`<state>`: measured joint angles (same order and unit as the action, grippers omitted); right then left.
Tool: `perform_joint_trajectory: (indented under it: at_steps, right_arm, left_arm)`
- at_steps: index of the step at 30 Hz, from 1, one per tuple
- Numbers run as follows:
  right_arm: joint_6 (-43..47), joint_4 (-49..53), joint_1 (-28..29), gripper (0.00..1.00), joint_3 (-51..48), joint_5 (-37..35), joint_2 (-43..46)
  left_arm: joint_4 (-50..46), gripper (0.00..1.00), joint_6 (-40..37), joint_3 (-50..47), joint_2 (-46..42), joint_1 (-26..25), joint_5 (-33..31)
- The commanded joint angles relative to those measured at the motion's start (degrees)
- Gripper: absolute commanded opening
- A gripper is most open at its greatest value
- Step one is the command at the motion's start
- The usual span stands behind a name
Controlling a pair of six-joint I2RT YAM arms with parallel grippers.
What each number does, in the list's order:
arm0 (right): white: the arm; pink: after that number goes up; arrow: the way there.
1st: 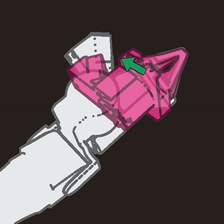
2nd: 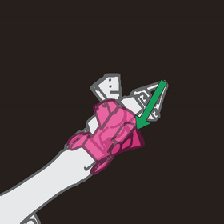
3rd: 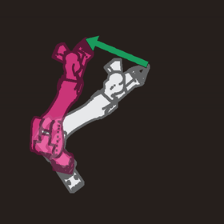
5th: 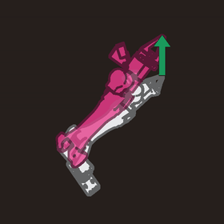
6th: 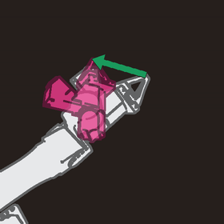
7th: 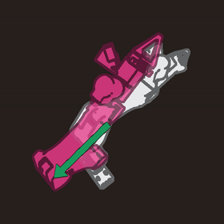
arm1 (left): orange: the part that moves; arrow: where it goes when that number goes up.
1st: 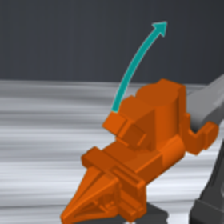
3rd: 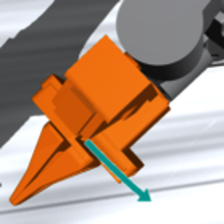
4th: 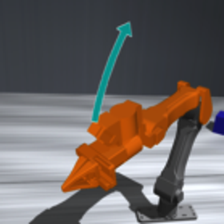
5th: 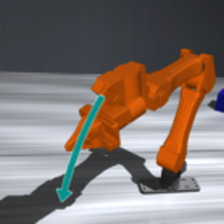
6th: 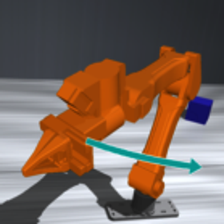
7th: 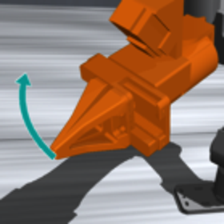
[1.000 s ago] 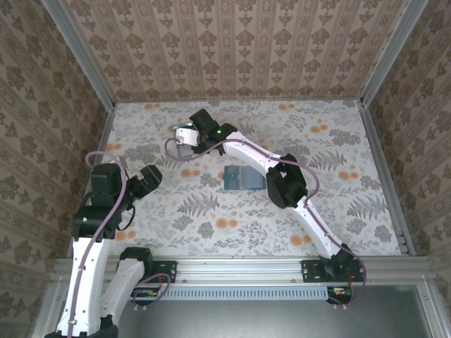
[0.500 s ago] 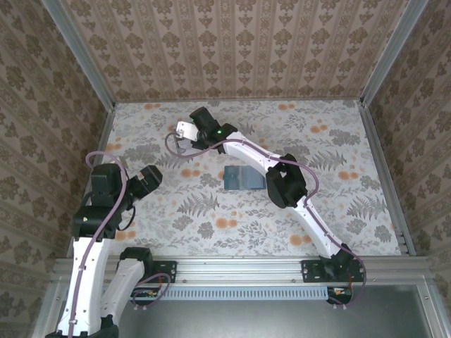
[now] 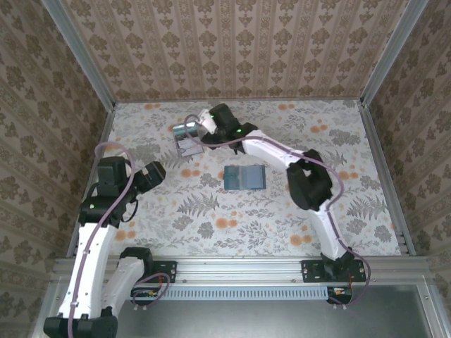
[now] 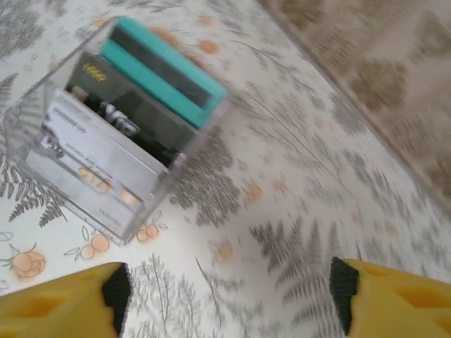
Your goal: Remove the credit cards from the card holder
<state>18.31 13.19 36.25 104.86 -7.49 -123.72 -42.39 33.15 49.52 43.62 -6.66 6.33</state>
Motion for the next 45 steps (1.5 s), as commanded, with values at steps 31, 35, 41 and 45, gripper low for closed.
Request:
perform_joint_trajectory:
  at_steps: [31,35,41,45]
  right_arm:
    - [-25.25,-38.66,-37.01,1.0,-73.48,-7.18,46.33]
    - [-27.46,-44.4,-38.69,1.0,-74.3,-3.4,41.12]
    - [-25.33,-49.42,-38.53,1.0,-76.78,1.58,40.41]
    - [-24.07,-54.09,-38.28,1.0,-79.36,4.06,40.69]
  left_arm:
    - [66.68,1.0,-28.31,-18.78,36.85,1.98,-26.0]
    - [72.41,1.0,-30.98,-19.24,38.7,3.59,-24.14]
    - [88.54,1.0,-33.5,-25.5,42.39,5.43,-13.65]
    - [94.76,1.0,-34.73,-27.53,44.88,5.51,-11.95]
